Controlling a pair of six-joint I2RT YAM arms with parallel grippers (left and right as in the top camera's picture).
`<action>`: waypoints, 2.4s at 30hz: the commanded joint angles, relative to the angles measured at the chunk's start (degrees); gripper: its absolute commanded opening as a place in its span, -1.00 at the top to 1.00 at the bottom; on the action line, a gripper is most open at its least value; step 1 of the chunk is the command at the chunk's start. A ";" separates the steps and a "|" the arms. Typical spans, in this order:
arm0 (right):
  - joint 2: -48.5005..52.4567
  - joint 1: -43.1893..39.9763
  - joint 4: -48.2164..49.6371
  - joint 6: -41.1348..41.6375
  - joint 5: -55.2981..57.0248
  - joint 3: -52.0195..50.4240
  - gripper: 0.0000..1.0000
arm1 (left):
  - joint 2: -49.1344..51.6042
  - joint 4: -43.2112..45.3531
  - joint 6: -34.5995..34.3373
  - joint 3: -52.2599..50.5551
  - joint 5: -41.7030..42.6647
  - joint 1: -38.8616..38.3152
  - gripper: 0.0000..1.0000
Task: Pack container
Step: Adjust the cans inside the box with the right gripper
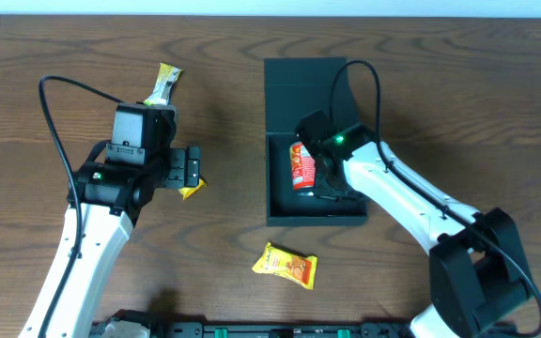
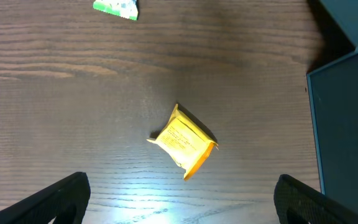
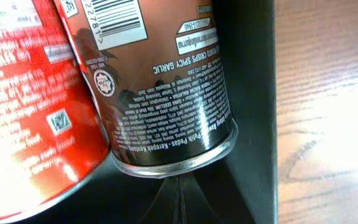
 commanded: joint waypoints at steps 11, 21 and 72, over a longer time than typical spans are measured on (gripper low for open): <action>0.28 -0.42 0.20 -0.87 1.31 -0.37 0.97 | 0.15 0.39 -0.24 0.76 -0.02 -0.15 -0.91; 0.28 -0.42 1.92 -0.87 3.17 -0.37 0.97 | 0.15 0.39 -0.24 0.76 -0.02 -0.15 -0.91; 0.28 1.33 7.72 2.71 -22.56 -0.48 0.97 | 0.15 0.85 -0.24 0.74 -0.02 -0.15 -0.91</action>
